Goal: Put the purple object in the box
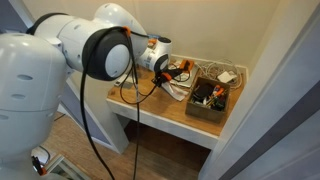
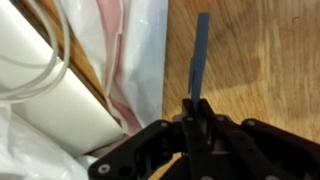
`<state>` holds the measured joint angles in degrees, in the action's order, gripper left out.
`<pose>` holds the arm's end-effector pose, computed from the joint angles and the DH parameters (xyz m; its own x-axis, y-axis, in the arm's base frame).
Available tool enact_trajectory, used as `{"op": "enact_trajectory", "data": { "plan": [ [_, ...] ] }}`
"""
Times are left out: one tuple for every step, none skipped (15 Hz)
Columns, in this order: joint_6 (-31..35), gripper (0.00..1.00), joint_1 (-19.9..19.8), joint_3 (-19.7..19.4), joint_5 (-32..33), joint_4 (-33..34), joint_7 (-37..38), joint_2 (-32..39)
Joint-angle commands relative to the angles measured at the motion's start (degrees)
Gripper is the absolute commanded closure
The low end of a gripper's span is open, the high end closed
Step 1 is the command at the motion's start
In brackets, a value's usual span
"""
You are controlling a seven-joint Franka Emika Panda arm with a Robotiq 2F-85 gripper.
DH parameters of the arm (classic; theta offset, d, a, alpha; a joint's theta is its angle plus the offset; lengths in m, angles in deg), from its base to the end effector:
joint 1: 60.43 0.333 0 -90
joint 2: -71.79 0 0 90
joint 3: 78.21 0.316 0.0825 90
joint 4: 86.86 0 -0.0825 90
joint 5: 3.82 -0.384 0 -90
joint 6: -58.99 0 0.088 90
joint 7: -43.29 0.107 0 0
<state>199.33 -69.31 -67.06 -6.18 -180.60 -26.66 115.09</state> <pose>0.6945 0.0108 0.1877 0.3814 0.9083 0.1721 0.9218 -0.3876 0.0030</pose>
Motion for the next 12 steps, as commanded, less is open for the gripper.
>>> {"op": "enact_trajectory", "data": {
  "plan": [
    [-1.5,0.98,-1.1,-2.1,0.3,-3.9,1.2,-8.8],
    [-1.5,0.98,-1.2,-3.0,0.2,-4.0,1.8,-10.4],
    [-0.9,0.98,-1.4,-4.4,0.2,-4.2,3.1,-12.0],
    [0.0,0.98,-1.2,-6.1,1.0,-4.3,4.8,-13.5],
    [0.0,0.98,-1.2,-7.3,1.0,-4.1,6.5,-14.5],
    [0.8,0.98,-0.7,-9.1,1.9,-4.5,8.9,-15.8],
    [1.4,0.98,-0.1,-10.7,3.1,-4.9,11.5,-16.7],
    [2.6,0.98,0.8,-12.7,5.1,-5.7,15.0,-17.7],
    [3.7,0.98,1.6,-14.3,7.7,-6.4,18.1,-18.4],
    [4.6,0.98,2.2,-15.9,10.5,-7.1,21.7,-19.0],
    [5.0,0.98,3.0,-17.4,13.4,-7.8,25.6,-19.7],
    [3.2,0.98,2.3,-16.7,13.3,-8.3,26.5,-20.4]
  ]
}}
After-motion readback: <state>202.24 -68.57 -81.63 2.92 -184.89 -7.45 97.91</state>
